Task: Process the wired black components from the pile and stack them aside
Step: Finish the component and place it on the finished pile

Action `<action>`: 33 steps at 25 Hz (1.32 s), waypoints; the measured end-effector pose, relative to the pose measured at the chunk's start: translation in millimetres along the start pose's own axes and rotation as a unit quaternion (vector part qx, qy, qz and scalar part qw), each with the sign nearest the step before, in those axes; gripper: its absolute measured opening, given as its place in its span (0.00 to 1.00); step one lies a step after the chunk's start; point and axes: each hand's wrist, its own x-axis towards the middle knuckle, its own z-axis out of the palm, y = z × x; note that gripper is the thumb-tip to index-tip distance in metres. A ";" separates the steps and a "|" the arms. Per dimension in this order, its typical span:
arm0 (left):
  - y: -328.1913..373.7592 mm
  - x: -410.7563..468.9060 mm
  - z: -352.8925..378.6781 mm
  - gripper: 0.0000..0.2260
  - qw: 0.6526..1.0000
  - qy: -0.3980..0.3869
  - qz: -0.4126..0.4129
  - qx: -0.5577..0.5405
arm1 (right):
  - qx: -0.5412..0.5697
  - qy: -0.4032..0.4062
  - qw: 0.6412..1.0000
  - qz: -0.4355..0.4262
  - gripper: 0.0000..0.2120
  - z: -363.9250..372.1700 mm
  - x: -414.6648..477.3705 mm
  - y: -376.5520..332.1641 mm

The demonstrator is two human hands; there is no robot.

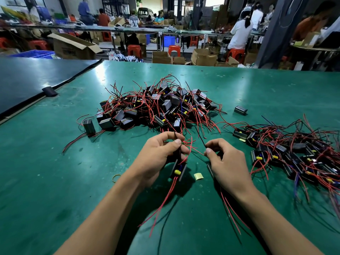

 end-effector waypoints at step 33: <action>-12.6 -2.3 20.2 0.06 0.993 0.009 -0.028 0.116 | -0.249 -0.068 0.965 -0.055 0.20 17.0 -11.4 -29.3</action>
